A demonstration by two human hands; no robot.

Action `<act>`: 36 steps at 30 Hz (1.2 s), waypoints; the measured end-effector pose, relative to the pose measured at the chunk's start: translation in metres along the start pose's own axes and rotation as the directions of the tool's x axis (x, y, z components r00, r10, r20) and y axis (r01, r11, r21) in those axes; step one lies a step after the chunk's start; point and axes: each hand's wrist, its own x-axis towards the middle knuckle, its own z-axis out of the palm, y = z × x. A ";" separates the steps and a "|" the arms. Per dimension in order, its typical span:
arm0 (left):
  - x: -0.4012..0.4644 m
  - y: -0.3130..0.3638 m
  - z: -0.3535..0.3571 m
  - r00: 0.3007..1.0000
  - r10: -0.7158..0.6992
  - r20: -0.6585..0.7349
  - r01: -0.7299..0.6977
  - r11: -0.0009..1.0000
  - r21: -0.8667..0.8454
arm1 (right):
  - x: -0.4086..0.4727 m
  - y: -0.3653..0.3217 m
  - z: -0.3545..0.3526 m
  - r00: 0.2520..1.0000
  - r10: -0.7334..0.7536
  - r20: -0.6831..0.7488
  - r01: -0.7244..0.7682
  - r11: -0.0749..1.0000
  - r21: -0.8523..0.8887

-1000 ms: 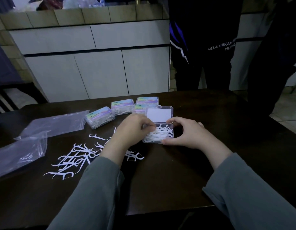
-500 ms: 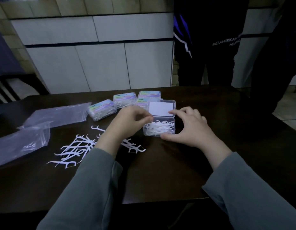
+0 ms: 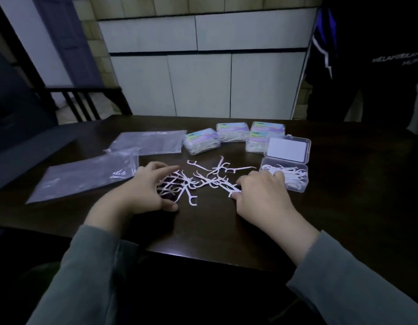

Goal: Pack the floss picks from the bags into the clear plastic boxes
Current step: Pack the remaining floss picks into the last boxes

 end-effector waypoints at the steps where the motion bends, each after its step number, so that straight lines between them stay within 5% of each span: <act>1: -0.001 -0.005 -0.001 0.999 -0.033 -0.002 0.033 0.999 0.007 | 0.004 -0.003 0.000 1.000 -0.004 0.003 0.004 1.000 0.013; 5: 0.003 -0.010 0.004 0.998 -0.069 -0.012 0.069 0.998 0.001 | 0.018 -0.011 0.000 0.997 -0.074 0.026 0.071 0.991 0.114; 10: 0.012 -0.002 0.014 0.992 0.056 -0.115 -0.062 0.997 -0.054 | 0.036 -0.002 -0.012 0.987 -0.082 0.138 0.069 0.993 0.095; 13: 0.015 0.002 0.024 0.972 0.117 -0.202 -0.141 0.984 -0.106 | 0.050 -0.001 -0.011 0.973 -0.063 0.222 0.010 0.972 0.235; 19: 0.009 -0.007 0.029 0.911 0.128 -0.392 -0.112 0.992 0.063 | 0.069 -0.005 -0.010 0.974 -0.190 0.120 0.166 0.967 0.192; 24: 0.001 -0.020 0.030 0.918 0.007 -0.396 0.013 0.999 0.046 | 0.075 -0.004 0.000 0.967 -0.176 0.186 0.154 0.980 0.128; 30: 0.004 -0.014 0.032 0.892 0.101 -0.441 -0.114 0.993 -0.004 | 0.067 -0.010 0.005 0.980 -0.177 0.095 0.149 0.958 0.244; 36: 0.004 -0.015 0.023 0.929 0.201 -0.310 -0.214 0.977 -0.009 | 0.051 -0.013 -0.001 0.980 -0.153 0.125 0.138 0.983 0.125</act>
